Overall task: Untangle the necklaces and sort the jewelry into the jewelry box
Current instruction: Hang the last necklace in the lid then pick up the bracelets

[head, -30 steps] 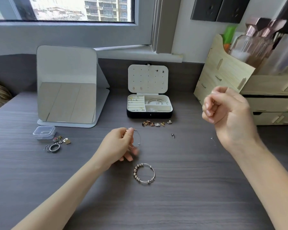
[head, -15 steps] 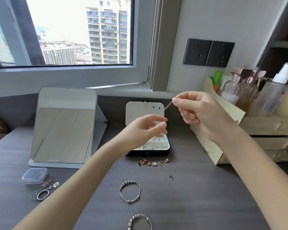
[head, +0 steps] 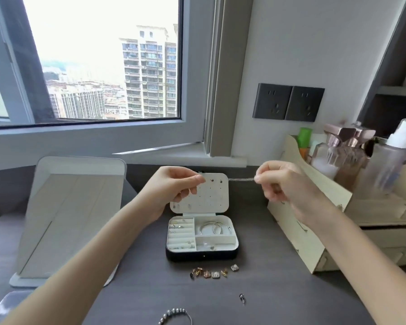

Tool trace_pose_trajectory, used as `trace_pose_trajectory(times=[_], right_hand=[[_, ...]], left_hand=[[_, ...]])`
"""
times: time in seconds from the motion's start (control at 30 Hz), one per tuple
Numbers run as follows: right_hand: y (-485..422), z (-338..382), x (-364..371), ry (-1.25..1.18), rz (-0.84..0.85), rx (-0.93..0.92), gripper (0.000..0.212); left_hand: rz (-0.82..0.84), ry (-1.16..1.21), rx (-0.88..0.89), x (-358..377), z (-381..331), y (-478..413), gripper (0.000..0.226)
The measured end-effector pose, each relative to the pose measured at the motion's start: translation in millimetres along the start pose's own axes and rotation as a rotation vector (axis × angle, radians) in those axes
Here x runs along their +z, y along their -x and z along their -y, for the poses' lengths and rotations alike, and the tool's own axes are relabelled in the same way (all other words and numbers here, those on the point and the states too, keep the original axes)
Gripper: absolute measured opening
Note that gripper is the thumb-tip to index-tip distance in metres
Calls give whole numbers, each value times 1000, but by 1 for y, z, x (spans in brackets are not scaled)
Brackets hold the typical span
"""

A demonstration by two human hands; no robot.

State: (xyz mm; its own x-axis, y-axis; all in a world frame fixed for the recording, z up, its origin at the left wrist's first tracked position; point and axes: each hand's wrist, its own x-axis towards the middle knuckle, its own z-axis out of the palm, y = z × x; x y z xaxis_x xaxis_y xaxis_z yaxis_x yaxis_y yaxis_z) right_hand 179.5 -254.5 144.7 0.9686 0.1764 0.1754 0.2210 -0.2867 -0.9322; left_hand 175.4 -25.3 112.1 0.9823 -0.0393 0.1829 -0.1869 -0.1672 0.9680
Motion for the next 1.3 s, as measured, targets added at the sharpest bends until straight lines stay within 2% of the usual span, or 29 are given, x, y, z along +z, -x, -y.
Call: trace_pose_trajectory(times=[0.1, 0.2, 0.3, 0.4, 0.47, 0.87, 0.97, 1.07, 1.17, 1.3], right_hand=[[-1, -10, 7, 221, 201, 64, 15], [-5, -15, 20, 306, 314, 60, 3], [-12, -13, 31, 263, 299, -28, 10], [-16, -5, 37, -27, 246, -98, 14], [-17, 2, 37, -135, 232, -107, 19], [-25, 12, 33, -30, 164, -88, 11], [-24, 12, 29, 5, 156, -47, 12], [-22, 11, 29, 67, 127, -42, 12], [-22, 10, 30, 163, 70, -68, 9], [-19, 10, 32, 349, -4, -155, 8]], left_hand=[[42, -109, 38, 1, -17, -9, 11], [134, -257, 87, 9, -43, -17, 10], [208, -390, 101, 17, -63, -25, 16], [257, -555, 109, 20, -73, -31, 21], [265, -659, 133, 19, -77, -33, 19], [375, -1020, 196, -1, -82, -33, 12], [372, -1002, 209, 0, -73, -32, 13], [358, -869, 228, 0, -67, -32, 9], [359, -745, 235, 1, -61, -32, 9], [301, -714, 277, 4, -54, -29, 7]])
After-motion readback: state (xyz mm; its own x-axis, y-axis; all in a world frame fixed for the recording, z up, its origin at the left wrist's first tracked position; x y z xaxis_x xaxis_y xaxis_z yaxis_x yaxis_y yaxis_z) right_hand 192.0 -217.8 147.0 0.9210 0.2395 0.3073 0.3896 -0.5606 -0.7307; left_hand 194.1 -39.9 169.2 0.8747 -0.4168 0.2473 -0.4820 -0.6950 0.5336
